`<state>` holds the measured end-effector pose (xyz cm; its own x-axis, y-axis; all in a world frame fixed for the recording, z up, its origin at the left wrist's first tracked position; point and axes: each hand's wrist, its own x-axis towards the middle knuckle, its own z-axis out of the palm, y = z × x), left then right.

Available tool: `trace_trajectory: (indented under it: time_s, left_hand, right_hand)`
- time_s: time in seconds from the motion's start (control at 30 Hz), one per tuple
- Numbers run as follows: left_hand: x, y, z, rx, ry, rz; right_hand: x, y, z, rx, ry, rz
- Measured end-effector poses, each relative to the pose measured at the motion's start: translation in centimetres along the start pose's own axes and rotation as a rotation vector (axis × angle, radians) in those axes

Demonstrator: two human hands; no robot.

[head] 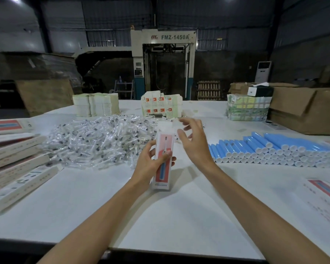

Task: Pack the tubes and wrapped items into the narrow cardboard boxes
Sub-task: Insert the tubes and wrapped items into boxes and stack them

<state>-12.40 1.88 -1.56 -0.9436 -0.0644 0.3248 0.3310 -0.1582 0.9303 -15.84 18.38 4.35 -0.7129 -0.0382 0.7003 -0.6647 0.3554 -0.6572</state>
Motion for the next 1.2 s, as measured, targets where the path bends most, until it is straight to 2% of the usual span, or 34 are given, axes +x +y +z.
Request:
trace_trajectory:
  time_s: [0.07,0.27,0.5,0.57,0.73,0.97,1.2]
  left_hand:
    - [0.1,0.0,0.0,-0.033,0.004,-0.014]
    - [-0.3,-0.1,0.6,-0.034,-0.057,-0.021]
    - [-0.6,0.3,1.4,0.016,-0.097,0.02]
    - [-0.6,0.7,1.5,0.031,-0.061,0.009]
    - [-0.9,1.5,0.7,0.102,-0.076,0.16]
    - [-0.7,1.6,0.4,0.109,-0.153,0.14]
    - [-0.7,1.5,-0.1,0.115,-0.154,0.088]
  right_hand:
    - [-0.6,0.7,-0.5,0.079,0.017,0.057]
    - [-3.7,1.6,0.4,0.337,-0.204,0.103]
    - [-3.6,1.6,-0.2,0.451,-0.102,0.065]
    - [-3.5,1.7,-0.7,0.459,-0.122,0.068]
    - [-3.8,1.9,-1.2,0.448,-0.212,0.094]
    - [-3.9,2.2,-1.4,0.389,-0.264,0.08]
    - [-3.4,2.7,-2.2,0.346,-0.389,0.095]
